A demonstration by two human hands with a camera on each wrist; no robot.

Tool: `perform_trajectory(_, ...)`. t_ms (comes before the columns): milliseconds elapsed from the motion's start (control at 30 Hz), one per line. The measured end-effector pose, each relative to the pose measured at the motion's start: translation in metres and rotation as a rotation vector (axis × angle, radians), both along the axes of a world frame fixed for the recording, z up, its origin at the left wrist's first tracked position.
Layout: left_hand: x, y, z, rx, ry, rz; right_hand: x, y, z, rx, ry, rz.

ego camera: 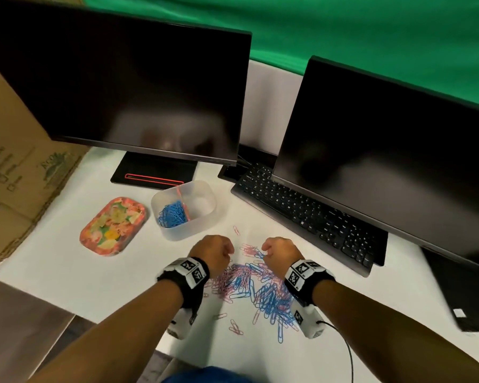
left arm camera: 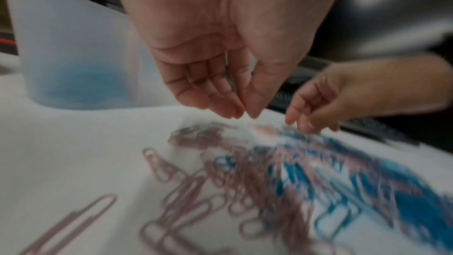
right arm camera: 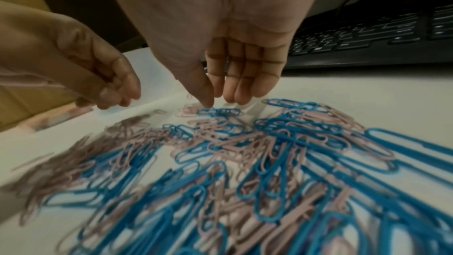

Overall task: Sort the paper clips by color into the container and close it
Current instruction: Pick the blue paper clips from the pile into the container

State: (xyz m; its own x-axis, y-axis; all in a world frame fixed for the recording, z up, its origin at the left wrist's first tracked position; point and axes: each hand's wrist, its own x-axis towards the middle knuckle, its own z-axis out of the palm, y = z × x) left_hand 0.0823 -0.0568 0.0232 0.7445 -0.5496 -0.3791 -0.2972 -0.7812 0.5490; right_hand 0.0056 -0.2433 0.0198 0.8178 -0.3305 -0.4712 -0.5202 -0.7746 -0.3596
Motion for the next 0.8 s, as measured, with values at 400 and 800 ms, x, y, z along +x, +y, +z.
perform_trajectory(400, -0.002, 0.001, -0.022, 0.224, -0.087, -0.123, -0.002, -0.004, -0.015, -0.092, 0.025, 0.037)
perform_trajectory(800, -0.012, -0.022, -0.025, 0.128, -0.116, -0.237, -0.012, -0.017, -0.014, 0.066, -0.056, -0.066)
